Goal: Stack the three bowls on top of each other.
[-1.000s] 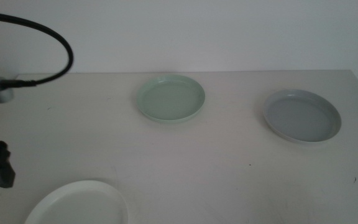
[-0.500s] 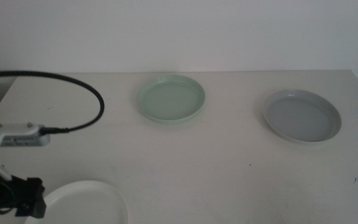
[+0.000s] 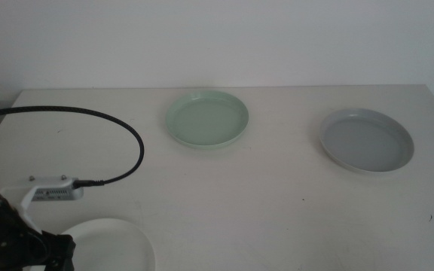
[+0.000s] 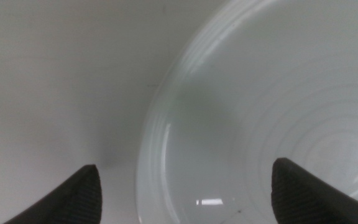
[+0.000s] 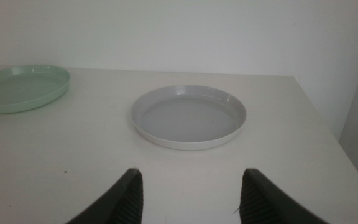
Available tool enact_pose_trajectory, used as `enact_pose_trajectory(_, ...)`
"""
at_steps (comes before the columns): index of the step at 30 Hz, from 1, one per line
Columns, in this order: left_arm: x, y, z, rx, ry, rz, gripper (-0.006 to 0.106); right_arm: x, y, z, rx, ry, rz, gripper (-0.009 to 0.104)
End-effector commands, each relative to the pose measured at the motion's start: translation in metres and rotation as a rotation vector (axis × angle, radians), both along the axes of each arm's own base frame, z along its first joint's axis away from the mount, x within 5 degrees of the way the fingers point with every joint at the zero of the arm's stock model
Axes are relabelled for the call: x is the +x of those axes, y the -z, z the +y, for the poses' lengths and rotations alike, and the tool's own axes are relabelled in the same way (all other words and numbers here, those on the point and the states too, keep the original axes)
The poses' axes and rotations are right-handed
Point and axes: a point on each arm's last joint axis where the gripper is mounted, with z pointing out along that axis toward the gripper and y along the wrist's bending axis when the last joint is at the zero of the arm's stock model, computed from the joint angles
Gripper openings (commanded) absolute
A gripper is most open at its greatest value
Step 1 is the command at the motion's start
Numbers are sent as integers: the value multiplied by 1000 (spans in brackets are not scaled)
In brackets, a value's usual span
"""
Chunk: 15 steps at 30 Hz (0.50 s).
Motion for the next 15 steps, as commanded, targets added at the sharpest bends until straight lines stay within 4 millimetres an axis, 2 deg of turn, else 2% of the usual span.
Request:
enact_pose_trajectory(1, 6, -3, -2, -11, -5, -28, 105, -1, -11, 0, -7, 4, -113, 41)
enact_pose_trajectory(7, 9, 10, -2, -15, -9, 26, 105, -1, -11, 0, -7, 4, -113, 41)
enact_pose_trajectory(10, 10, 12, -2, -9, -5, 31, 97, -1, -11, 0, -7, 4, -113, 41)
enact_pose_trajectory(11, 10, 13, -1, -5, -2, 28, 91, -1, -11, 0, -7, 4, -113, 41)
enact_pose_trajectory(12, 10, 13, -1, -4, 0, 28, 76, -1, -11, 0, -7, 4, -113, 41)
enact_pose_trajectory(15, 10, 12, -2, -6, -3, 25, 51, -1, -11, 0, -7, 4, -113, 41)
